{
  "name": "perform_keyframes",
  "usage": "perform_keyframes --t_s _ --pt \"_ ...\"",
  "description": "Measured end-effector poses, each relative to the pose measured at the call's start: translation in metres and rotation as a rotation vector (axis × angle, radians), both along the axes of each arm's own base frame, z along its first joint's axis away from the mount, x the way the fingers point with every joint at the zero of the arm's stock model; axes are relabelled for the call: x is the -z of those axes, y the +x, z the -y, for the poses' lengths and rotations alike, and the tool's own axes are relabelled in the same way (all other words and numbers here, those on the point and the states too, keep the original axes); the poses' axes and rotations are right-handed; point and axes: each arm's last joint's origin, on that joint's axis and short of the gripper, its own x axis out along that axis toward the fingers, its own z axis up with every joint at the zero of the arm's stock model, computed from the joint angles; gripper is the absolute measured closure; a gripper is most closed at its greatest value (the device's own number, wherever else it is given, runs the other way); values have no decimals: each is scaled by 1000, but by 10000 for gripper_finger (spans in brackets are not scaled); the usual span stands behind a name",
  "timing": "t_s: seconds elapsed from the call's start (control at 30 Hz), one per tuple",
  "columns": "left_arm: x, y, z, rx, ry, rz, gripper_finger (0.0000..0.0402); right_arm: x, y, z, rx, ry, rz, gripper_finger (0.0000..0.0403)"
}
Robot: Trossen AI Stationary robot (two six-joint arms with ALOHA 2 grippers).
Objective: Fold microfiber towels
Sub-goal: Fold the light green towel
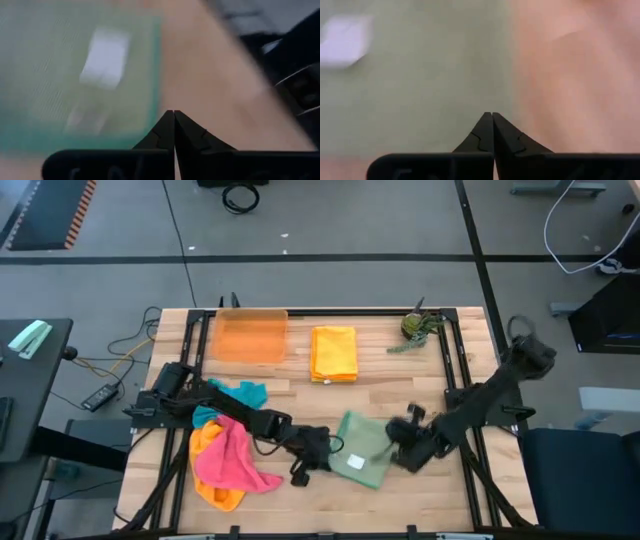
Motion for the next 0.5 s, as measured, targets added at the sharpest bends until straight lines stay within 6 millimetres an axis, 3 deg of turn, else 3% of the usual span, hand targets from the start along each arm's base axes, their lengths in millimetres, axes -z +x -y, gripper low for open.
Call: perform_keyframes --t_s 0.13,0.2,0.27,0.37,0.5 --pt "-13 2 7 25 69 149 394 -36 -2 19 3 28 144 403" --pt "-16 6 -1 -48 132 192 391 -48 0 12 -28 103 261 403" --pt "-14 11 -15 -102 174 206 393 -52 3 -6 -108 175 373 403" --pt "-7 21 -35 -137 178 239 396 -37 7 -37 -187 207 446 403" --pt "-4 41 -53 -110 166 262 393 3 13 -68 -166 241 455 403"
